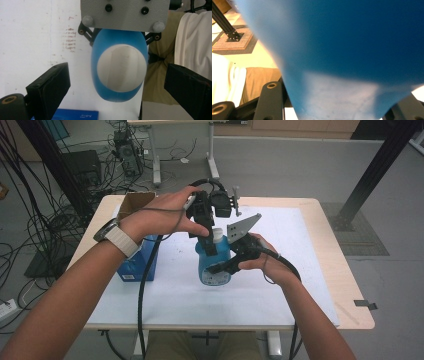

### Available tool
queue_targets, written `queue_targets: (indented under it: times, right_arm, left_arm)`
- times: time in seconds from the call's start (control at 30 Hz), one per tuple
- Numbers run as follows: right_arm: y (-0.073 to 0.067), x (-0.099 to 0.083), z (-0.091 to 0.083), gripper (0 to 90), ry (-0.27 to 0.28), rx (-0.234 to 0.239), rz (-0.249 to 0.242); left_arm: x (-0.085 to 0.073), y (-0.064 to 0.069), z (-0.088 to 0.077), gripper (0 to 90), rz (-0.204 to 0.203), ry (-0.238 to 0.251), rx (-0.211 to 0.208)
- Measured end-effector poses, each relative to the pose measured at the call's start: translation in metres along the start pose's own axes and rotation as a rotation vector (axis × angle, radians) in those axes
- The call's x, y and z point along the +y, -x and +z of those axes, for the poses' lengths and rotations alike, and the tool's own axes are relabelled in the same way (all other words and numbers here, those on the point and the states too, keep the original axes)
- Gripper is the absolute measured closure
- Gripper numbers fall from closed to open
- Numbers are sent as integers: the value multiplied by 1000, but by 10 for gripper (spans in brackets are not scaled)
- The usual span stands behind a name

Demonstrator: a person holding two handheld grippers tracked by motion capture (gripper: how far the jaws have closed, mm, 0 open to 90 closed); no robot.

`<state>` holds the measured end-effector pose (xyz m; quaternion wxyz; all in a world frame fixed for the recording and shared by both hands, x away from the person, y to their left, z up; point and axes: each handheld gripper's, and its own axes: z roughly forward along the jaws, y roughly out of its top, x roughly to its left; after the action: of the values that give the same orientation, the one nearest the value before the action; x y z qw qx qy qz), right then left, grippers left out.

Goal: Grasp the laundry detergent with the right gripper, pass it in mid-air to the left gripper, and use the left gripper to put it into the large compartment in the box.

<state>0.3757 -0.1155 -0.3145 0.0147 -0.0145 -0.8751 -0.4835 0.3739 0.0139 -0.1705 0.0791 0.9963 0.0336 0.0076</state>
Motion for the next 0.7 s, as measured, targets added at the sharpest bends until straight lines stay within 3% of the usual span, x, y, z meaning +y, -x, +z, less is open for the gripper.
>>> queue_targets:
  times: [0.7]
  right_arm:
    - [0,0,-2,437,4,-2,5]
  left_arm:
    - [-1,1,0,71,2,-4,3]
